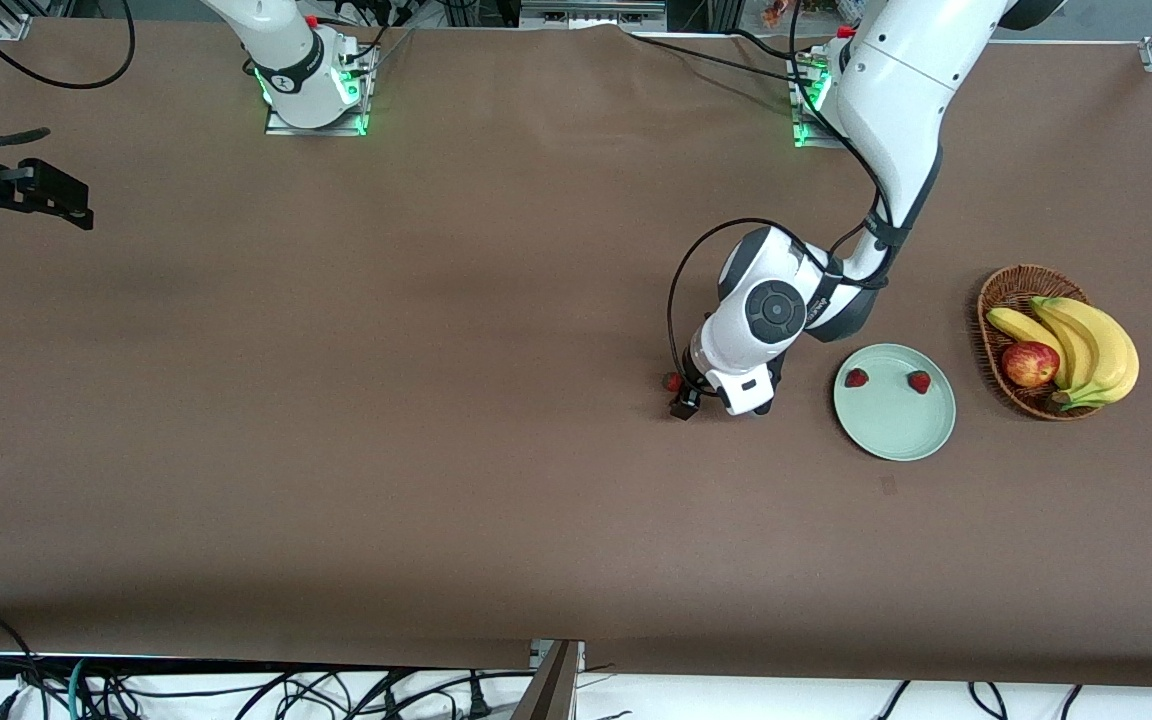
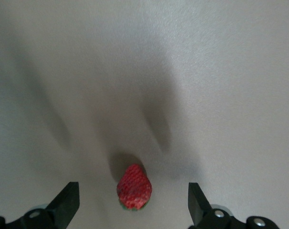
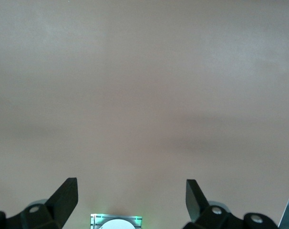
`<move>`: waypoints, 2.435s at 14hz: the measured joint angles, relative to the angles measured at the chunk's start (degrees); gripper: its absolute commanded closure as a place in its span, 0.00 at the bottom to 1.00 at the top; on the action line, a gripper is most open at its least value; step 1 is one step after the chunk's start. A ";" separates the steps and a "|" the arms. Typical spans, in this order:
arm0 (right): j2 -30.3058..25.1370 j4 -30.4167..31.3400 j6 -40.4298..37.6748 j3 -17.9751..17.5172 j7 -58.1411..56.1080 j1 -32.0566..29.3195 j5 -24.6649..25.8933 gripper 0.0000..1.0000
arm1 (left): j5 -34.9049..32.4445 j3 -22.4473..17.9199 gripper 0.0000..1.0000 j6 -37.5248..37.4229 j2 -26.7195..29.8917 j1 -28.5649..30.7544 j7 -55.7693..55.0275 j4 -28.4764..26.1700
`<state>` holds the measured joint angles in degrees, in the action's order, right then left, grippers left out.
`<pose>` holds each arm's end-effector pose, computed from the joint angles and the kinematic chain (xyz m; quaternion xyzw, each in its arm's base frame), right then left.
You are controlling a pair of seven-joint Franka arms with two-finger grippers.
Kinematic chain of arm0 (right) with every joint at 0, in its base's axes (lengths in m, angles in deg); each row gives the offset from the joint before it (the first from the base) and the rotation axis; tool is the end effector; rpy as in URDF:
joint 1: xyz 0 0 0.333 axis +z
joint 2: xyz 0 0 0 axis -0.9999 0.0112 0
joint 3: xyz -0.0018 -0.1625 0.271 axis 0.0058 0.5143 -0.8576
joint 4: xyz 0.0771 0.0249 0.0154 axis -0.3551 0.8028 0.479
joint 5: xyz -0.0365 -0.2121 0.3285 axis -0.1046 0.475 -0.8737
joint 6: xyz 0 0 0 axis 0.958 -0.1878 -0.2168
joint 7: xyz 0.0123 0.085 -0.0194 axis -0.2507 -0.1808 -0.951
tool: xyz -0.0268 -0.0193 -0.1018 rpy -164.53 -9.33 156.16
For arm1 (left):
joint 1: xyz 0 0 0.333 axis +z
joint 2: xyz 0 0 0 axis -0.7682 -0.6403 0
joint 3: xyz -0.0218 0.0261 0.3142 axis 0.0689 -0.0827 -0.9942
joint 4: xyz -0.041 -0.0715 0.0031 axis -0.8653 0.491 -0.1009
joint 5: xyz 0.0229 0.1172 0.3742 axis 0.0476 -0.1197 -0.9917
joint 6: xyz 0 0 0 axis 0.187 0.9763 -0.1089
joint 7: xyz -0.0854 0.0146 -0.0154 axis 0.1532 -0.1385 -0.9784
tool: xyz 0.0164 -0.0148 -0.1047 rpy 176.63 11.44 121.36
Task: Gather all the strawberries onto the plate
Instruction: 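Grasp the last strawberry with the left gripper and lift it, then carry the strawberry onto the plate and open the left gripper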
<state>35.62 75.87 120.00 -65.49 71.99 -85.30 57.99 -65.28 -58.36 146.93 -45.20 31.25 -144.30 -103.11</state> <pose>0.5623 0.0008 0.6253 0.9962 0.0479 -0.0611 0.0390 0.5817 -0.3244 0.1891 0.8004 0.5923 -0.0756 0.0534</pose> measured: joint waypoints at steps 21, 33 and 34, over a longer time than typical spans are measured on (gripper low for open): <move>1.28 0.00 0.25 -0.23 -0.02 -0.12 0.21 0.00 | -1.35 -2.20 1.00 -19.35 5.83 9.49 18.93 1.91; 1.58 0.00 0.31 -0.40 -0.01 -0.09 0.20 0.00 | -12.39 -2.68 0.71 -6.85 13.09 24.95 45.83 -18.12; 1.58 0.00 0.31 -0.43 -0.01 -0.08 0.20 0.00 | -12.39 -2.68 0.01 -5.49 13.15 24.98 46.00 -19.31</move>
<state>37.20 75.87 120.32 -65.92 71.98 -85.38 58.20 -77.66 -61.04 141.43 -32.04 56.24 -98.30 -122.42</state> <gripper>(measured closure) 0.000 0.670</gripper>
